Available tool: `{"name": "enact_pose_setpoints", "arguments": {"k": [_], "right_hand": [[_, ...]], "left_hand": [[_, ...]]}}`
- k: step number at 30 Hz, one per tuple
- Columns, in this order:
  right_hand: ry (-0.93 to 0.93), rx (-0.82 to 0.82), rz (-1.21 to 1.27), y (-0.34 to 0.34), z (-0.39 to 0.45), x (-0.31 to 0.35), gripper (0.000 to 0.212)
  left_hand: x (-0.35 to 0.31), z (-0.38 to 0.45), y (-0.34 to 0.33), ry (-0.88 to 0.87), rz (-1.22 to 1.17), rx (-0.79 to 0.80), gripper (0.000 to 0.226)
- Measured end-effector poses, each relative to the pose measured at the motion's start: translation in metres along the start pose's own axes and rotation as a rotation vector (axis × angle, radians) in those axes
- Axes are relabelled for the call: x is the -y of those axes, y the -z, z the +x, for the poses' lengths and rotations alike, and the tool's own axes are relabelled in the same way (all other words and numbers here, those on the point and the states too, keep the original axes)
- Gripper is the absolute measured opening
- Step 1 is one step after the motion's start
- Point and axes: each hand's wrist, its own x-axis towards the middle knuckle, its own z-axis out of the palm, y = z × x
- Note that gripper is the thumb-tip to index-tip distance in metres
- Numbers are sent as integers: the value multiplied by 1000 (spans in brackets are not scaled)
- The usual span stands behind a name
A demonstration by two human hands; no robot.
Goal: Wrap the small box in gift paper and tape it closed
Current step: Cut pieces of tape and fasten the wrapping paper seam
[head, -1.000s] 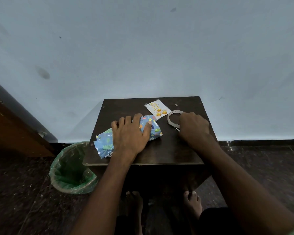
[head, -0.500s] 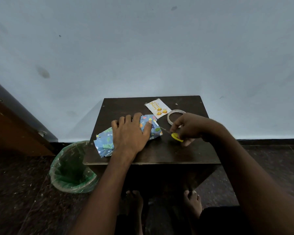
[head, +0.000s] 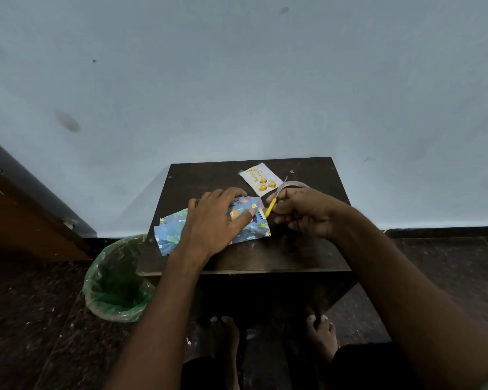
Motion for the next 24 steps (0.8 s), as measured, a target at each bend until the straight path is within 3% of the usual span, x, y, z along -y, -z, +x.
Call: {"name": "enact_pose_setpoints", "arguments": {"k": [4,8,14,16,24], "right_hand": [[-69,31,61,-9,7,-2,8],[-88,-101,85,-12,11,1,5],[-105,11,315,-13,14,4,10],[-90,19,397,-17,13,4,11],[143,86,645,-16,3,10,15]], "left_hand": [[3,-2,1,-25,-67,-40,50],[6,-2,0,-33,-67,-53,49],[7,-3,8,-76,27,87,101],[8,-1,7,-86,97,96,104],[-3,-2,9,-208,194,-375,77]]}}
